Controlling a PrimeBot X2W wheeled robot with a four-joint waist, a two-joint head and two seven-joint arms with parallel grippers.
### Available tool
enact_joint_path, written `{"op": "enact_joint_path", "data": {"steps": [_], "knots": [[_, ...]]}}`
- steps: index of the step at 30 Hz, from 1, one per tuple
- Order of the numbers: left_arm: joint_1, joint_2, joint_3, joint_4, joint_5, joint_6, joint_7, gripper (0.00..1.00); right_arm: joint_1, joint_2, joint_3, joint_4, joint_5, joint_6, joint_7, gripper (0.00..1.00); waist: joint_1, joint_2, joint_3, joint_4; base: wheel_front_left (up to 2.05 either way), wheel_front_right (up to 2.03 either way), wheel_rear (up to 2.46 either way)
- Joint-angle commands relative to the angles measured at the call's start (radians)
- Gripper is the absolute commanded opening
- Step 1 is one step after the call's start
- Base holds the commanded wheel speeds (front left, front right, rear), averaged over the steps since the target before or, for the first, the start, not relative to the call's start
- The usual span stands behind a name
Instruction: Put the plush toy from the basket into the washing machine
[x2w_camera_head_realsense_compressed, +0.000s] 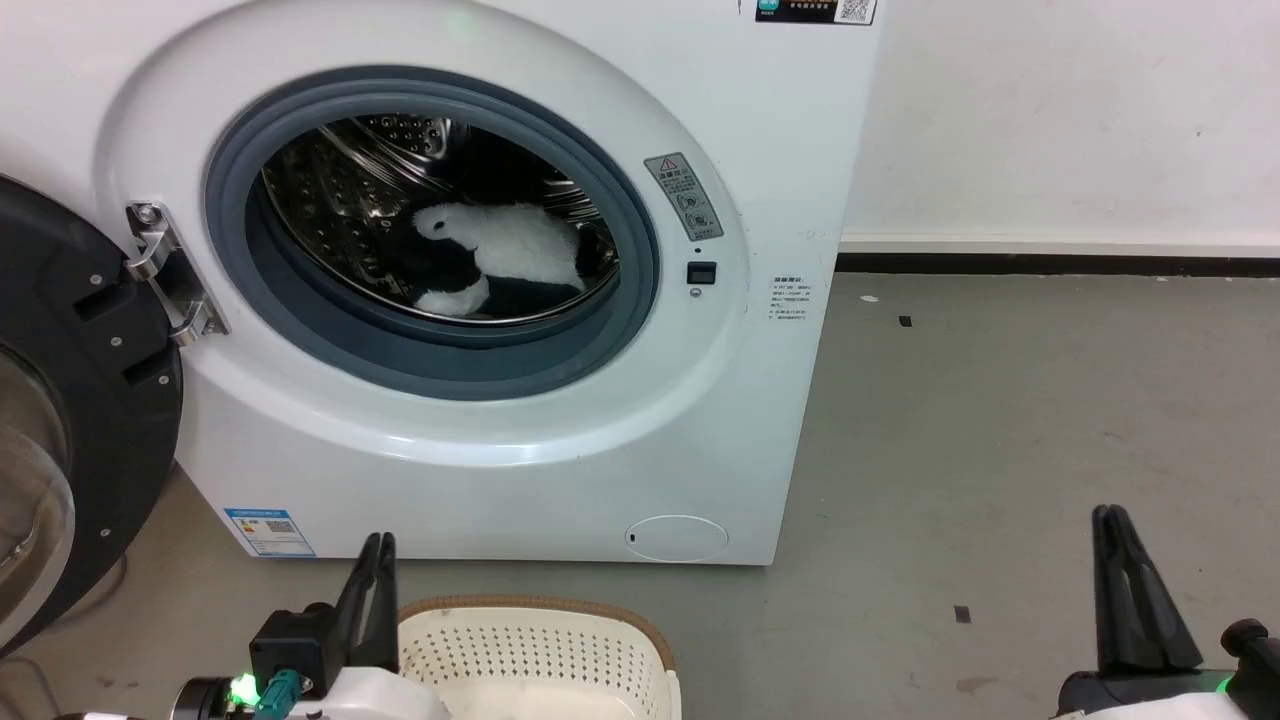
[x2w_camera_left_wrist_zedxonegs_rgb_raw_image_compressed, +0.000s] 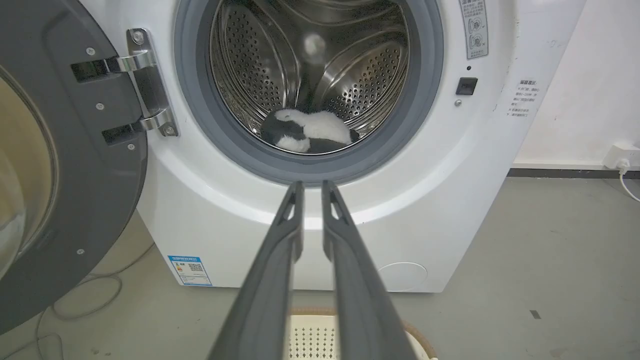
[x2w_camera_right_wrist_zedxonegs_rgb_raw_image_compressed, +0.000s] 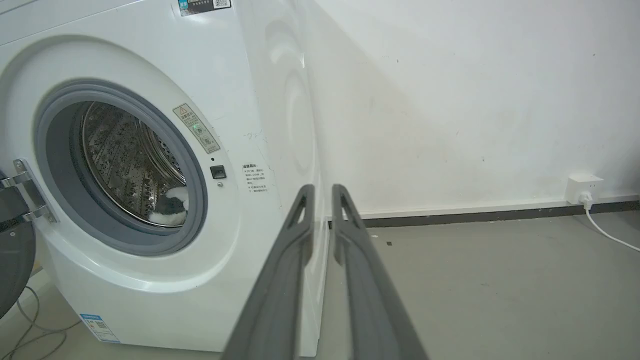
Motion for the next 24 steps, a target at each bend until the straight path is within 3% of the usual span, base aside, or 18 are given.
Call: {"op": "enact_joint_path", "data": {"steps": [1,24], "knots": [[0.0,0.0,0.0,-0.001,0.0,0.0,0.001,0.0,0.0,0.0,0.0,0.0,-0.001,0.0,0.001,0.0,0.0002,0.0,0.0,0.0,0.0,0.0,0.0],[0.003,-0.001,-0.003,-0.05,0.012,0.004,0.048,0.0,-0.021,0.0,0.017,0.006,-0.036,0.0,0.048,0.0,0.0002,0.0,0.005,-0.006,0.0,0.0,0.0]]}}
